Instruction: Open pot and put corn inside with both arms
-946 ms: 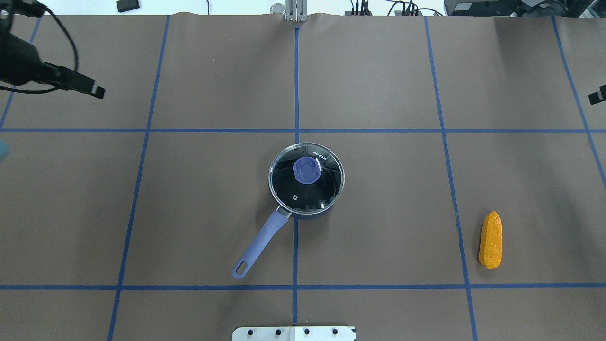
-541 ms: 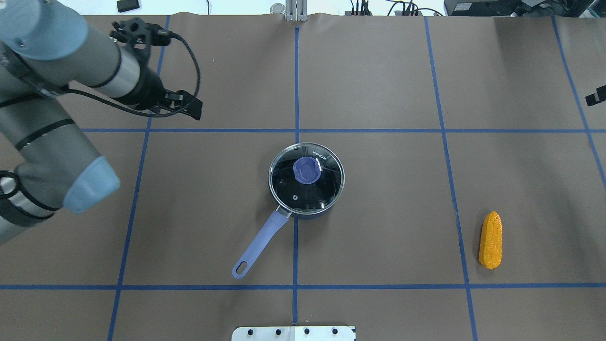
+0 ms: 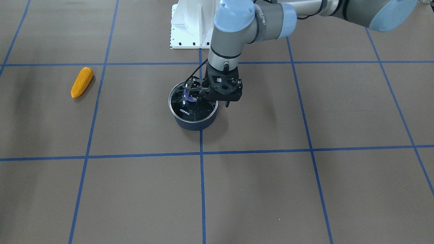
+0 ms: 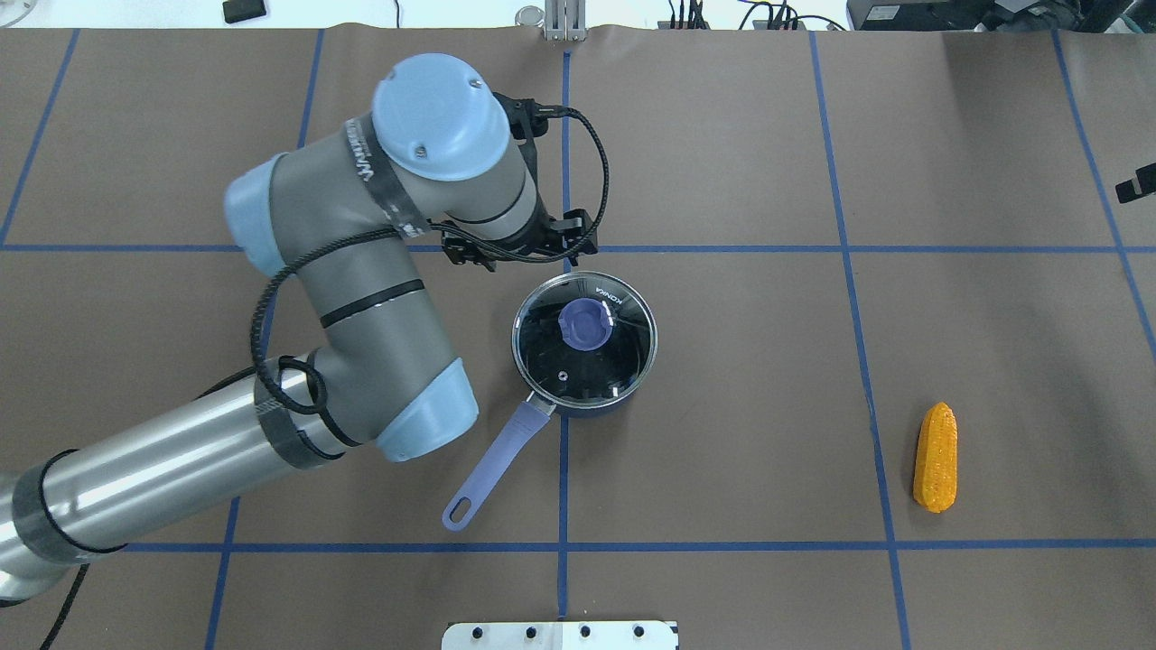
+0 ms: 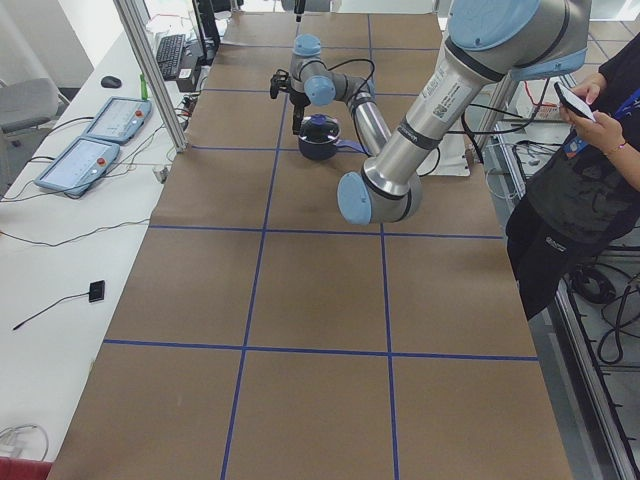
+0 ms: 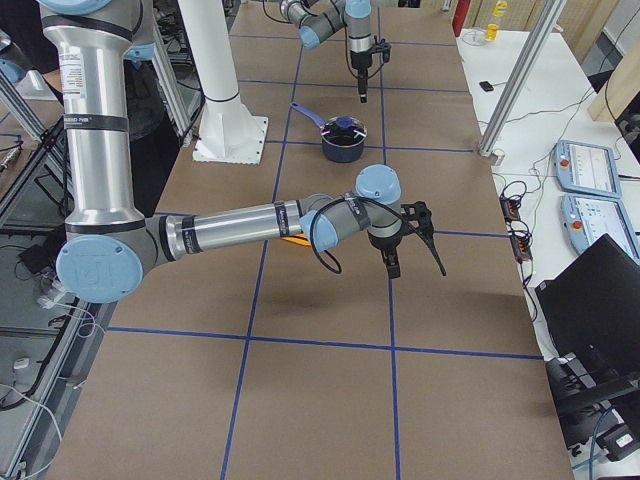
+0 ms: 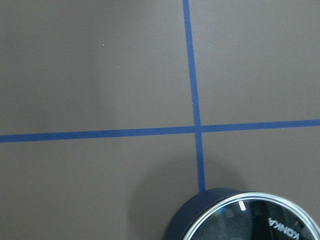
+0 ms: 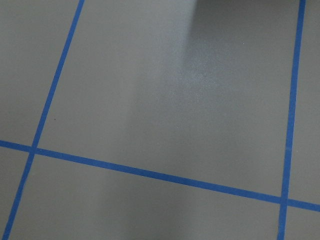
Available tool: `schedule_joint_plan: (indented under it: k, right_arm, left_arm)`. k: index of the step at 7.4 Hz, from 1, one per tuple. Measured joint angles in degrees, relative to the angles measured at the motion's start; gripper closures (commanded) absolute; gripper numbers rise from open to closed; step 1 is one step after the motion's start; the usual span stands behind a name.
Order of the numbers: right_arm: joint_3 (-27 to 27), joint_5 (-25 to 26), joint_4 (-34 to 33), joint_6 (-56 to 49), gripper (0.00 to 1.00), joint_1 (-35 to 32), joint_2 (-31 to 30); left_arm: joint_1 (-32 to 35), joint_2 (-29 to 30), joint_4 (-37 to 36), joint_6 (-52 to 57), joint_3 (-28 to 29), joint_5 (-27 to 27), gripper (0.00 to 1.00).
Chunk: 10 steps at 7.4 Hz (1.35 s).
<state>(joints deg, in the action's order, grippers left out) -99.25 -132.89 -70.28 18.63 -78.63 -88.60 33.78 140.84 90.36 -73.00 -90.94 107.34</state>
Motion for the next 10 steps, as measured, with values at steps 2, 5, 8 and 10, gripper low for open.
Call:
schedule_joint_plan:
  k: [2,5,8,10]
  right_arm:
    - [0.05,0.06,-0.01,0.0,0.0,0.04,-0.07]
    - [0.1,0.09,-0.03,0.0,0.0,0.06,-0.08]
    - [0.11,0.09,0.01,0.0,0.0,0.06,-0.11]
    - [0.11,0.09,-0.02,0.0,0.0,0.12,-0.09]
  left_arm:
    - [-2.19,3.69,-3.28,-7.89,2.39,-0.86,0.02]
    - [-5.53,4.93,-6.67,-11.85,2.82,-2.4,0.02]
    - [-7.59,4.67,-6.89,-12.19,3.26,-4.43,0.27]
    - [-7.75,4.64,-6.93,-11.96,3.26,-5.66,0.27]
